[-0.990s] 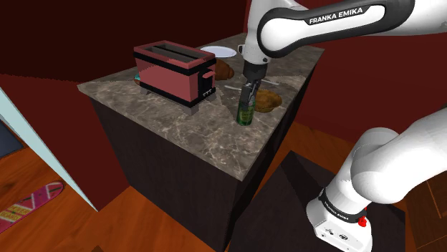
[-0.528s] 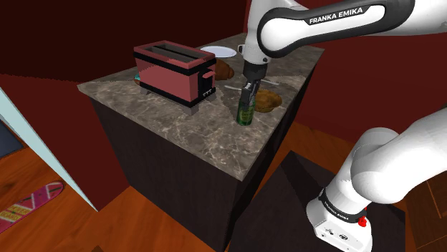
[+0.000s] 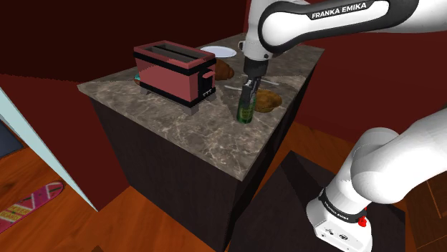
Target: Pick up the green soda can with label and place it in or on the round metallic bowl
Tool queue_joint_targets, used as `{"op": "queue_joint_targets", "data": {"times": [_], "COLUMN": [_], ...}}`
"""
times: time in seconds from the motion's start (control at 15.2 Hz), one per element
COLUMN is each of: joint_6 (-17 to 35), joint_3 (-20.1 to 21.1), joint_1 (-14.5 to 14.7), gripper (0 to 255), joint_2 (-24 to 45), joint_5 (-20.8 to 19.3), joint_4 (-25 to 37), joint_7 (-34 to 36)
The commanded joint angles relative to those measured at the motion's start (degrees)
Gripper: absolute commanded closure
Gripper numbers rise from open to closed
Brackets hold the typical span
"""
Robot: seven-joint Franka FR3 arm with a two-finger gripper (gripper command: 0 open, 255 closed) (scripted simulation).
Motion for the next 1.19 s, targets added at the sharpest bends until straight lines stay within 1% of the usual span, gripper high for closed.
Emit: {"op": "queue_joint_targets", "data": {"times": [0.0,1.12], "joint_6": [-1.5,-14.6], "joint_3": [0.0,0.0], "joint_1": [0.0,0.0], "gripper": [255,255], "joint_2": [-0.1,0.3], "joint_5": [0.0,0.0], "joint_4": [1.4,14.9], "joint_7": [0.0,0.0]}}
